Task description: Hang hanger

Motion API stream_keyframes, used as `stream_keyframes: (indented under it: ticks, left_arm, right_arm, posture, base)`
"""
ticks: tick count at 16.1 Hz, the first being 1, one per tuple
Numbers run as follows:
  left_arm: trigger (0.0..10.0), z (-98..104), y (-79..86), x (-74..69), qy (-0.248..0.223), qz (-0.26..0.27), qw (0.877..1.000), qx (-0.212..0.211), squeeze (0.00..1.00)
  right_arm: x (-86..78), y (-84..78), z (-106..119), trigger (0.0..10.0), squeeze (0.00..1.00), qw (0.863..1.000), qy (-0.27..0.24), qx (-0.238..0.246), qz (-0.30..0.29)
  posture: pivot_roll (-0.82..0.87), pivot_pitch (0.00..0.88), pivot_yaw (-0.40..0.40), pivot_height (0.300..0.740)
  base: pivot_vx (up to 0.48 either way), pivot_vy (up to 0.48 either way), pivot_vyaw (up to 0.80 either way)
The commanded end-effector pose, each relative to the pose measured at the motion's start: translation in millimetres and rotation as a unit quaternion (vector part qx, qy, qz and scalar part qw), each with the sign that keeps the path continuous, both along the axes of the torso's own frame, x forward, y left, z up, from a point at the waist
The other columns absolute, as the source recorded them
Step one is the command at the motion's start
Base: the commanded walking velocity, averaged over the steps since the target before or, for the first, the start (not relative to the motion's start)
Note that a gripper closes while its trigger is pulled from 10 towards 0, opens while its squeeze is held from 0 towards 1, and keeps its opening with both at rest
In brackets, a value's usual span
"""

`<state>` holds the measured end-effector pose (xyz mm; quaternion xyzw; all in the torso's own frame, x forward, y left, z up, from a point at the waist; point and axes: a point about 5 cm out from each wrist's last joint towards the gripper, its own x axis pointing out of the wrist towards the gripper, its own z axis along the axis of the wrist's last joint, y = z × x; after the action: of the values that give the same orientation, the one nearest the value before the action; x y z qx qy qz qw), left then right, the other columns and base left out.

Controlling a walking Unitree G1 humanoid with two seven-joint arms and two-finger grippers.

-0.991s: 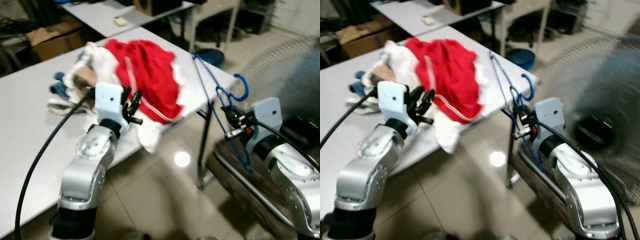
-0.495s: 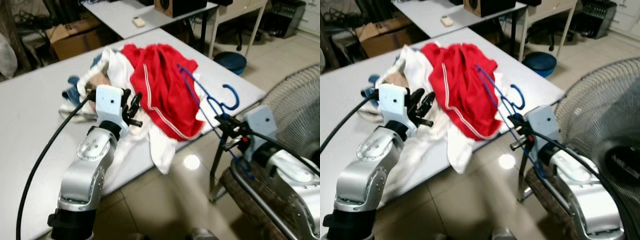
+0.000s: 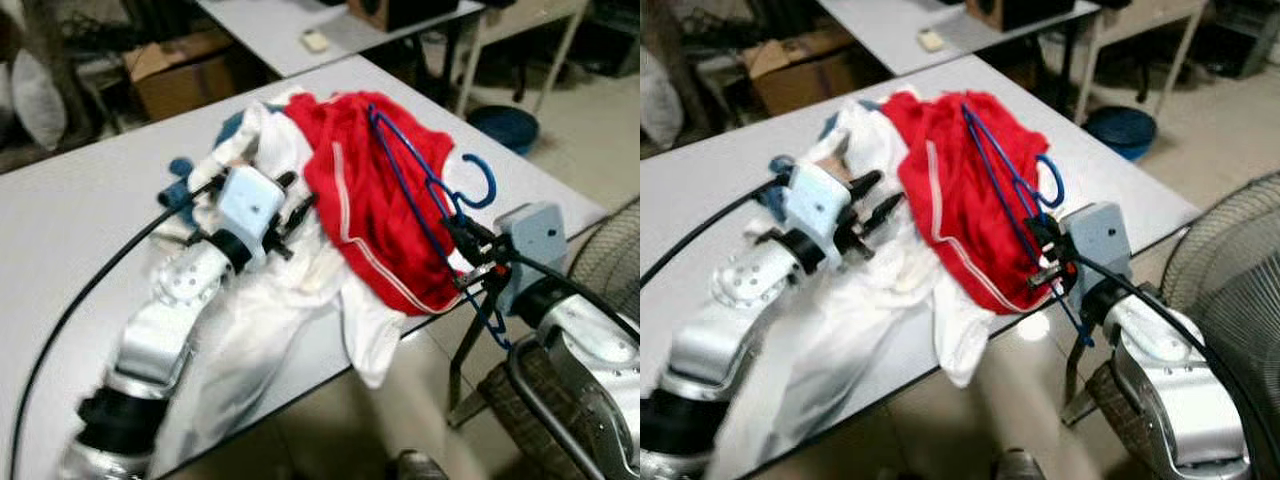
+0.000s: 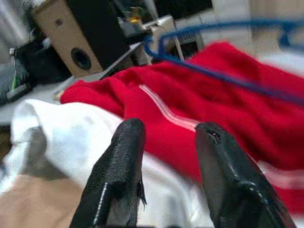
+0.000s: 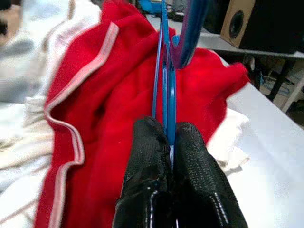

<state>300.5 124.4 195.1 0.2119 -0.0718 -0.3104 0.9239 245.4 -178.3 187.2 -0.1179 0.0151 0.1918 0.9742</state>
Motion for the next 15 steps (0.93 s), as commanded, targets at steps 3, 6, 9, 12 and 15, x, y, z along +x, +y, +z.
stream_keyframes:
  ticks: [3,6,9,12,15]
  left_arm:
    - [10.0,0.0,1.8,9.3,-0.037,-0.029,0.995,0.089,1.0]
    - [10.0,-3.4,-2.9,12.3,-0.053,-0.057,0.987,0.14,1.0]
    - [10.0,-6.8,-12.5,24.2,-0.091,-0.094,0.967,0.22,0.0]
    - [10.0,-12.1,-25.9,32.8,-0.131,-0.133,0.938,0.291,0.0]
    - [10.0,-18.0,-36.6,36.2,-0.134,-0.143,0.932,0.305,0.0]
  right_arm:
    - [-1.1,-3.4,5.5,10.0,0.0,0.999,-0.027,0.014,-0.023]
    - [-0.2,-7.1,7.5,10.0,0.0,0.998,-0.035,0.019,-0.039]
    - [2.2,-10.9,10.1,10.0,0.0,0.998,-0.041,0.02,-0.05]
    - [0.5,-14.8,10.6,10.0,0.0,0.997,-0.04,0.016,-0.056]
    - [0.2,-16.7,11.0,10.0,0.0,0.997,-0.039,0.014,-0.06]
  posture:
    - [-0.21,0.059,0.11,0.74]
    - [-0.21,0.059,0.108,0.74]
    - [-0.22,0.068,0.108,0.74]
    - [-0.24,0.077,0.105,0.74]
    - [-0.25,0.084,0.11,0.74]
  base:
    - [0.0,0.0,0.0]
    - [0.0,0.0,0.0]
    - [0.0,0.0,0.0]
    - [0.0,0.0,0.0]
    - [0.0,0.0,0.0]
